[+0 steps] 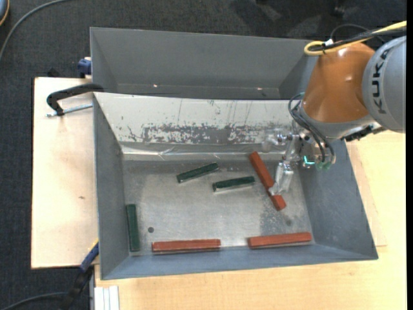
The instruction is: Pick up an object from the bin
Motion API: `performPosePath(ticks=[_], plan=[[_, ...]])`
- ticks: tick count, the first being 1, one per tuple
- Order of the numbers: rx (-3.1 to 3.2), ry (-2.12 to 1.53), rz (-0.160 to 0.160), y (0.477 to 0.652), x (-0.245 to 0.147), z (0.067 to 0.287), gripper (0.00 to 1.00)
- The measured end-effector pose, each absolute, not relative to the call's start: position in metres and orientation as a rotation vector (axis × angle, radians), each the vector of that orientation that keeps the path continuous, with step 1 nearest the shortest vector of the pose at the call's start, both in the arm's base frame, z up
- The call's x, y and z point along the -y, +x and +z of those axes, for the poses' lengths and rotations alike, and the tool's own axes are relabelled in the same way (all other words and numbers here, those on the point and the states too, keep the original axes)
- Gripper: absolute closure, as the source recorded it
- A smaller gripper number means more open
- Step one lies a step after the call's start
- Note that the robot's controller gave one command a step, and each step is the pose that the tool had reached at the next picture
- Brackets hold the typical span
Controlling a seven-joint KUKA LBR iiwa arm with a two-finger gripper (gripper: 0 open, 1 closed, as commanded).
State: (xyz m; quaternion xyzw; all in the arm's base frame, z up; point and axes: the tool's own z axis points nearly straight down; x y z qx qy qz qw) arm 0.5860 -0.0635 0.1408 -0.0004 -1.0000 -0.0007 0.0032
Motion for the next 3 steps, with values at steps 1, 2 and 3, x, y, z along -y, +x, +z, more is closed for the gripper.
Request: performPosePath(ticks=[1,2,3], plan=[[3.13,-0.299,-0.003,0.575,0.064,0.071,0.0],[3.08,-0.656,-0.004,0.592,0.035,0.072,0.0],[3.079,-0.655,-0.001,0.592,0.036,0.071,1.0]])
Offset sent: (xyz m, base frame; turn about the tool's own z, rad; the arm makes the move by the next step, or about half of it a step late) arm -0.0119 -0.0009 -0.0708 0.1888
